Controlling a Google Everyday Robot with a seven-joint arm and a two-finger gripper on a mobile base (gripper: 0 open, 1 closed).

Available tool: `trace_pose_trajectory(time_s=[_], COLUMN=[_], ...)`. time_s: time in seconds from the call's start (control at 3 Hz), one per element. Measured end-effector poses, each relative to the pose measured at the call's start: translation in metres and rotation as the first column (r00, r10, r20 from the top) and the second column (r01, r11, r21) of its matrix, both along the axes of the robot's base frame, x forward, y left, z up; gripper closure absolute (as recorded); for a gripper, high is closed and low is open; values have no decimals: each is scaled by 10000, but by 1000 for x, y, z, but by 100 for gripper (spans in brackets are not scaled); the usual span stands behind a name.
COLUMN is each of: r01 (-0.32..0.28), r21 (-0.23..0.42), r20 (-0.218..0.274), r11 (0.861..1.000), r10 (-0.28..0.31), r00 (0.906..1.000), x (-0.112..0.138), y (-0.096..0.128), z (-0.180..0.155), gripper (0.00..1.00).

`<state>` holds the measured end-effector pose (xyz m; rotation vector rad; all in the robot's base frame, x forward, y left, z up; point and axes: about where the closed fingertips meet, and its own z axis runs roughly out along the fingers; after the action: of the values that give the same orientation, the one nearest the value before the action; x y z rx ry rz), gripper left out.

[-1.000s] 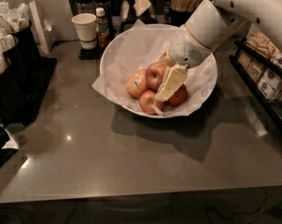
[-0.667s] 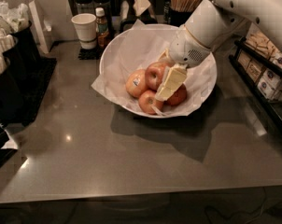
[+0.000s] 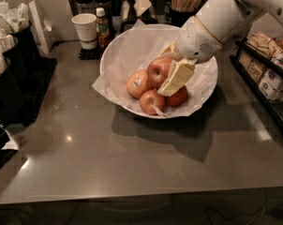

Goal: Pick apple from white bowl

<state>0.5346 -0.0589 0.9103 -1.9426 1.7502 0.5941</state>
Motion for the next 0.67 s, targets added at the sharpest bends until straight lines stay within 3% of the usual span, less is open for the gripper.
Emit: trace_pose_trajectory(time_s=[0.33, 0.67], r01=[296, 1083], r21=[555, 803], r20=[38, 94], r11=[9980, 9909], r10=[-298, -1094], r00=[9995, 9940], x=[-28, -62], y=[-14, -35], z=[23, 37], gripper=[100, 100])
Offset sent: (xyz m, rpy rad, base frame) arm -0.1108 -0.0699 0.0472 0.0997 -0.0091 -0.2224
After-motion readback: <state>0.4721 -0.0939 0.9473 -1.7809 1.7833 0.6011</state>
